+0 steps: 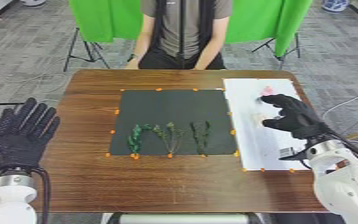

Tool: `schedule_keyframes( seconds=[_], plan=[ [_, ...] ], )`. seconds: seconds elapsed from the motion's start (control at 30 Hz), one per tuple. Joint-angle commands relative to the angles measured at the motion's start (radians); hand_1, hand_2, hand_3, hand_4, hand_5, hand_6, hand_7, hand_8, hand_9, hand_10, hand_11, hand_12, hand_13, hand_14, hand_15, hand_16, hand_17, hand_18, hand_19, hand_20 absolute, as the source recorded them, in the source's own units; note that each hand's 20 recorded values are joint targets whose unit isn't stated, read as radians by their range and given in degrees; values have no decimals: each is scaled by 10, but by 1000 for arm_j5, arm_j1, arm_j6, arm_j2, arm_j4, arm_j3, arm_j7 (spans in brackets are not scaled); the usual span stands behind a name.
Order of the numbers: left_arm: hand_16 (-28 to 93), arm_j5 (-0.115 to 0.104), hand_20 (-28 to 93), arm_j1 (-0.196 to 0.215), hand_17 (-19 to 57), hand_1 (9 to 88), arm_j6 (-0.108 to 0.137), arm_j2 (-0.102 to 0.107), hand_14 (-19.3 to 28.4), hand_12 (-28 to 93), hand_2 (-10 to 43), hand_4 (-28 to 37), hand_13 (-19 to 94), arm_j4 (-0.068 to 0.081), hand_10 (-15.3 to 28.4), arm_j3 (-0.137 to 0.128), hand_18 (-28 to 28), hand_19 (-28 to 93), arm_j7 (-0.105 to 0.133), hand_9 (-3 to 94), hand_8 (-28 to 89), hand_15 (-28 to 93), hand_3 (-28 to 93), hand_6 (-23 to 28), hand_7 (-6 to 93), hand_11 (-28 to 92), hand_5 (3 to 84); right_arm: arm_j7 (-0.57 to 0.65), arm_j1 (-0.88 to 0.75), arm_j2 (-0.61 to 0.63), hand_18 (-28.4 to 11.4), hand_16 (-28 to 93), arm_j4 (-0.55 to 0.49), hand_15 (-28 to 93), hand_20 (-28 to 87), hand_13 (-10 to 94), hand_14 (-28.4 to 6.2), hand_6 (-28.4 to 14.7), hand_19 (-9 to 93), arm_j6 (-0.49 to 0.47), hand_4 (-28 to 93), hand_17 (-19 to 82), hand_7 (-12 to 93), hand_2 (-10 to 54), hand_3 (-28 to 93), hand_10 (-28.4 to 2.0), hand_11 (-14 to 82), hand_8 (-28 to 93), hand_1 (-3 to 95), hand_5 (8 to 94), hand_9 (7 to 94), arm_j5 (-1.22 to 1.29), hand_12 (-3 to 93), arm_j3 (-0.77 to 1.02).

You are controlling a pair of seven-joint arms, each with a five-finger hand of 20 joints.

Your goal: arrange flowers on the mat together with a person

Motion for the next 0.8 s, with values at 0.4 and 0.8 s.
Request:
schedule_keyframes(
  seconds=[0.4,0.8],
  plan=[
    [-93,-6,115,11,-48,306,14,4,146,81,132,-283,255,4,156,15,130,356,2,356,-116,334,720,79,183,204,408,42,171,33,-107,227,95,219,224,372,-61,25,499,-219,-283,220,255,-95,608,-93,85,-153,560,395,419,-272,172,-126],
    [-91,2,115,17,-53,306,7,-3,149,80,134,-283,251,5,155,7,132,354,-25,353,-117,332,716,76,183,202,402,25,178,17,-105,224,176,219,201,387,-65,39,447,-220,-283,223,280,-95,681,-89,94,-166,559,423,442,-285,167,-197]
  ],
)
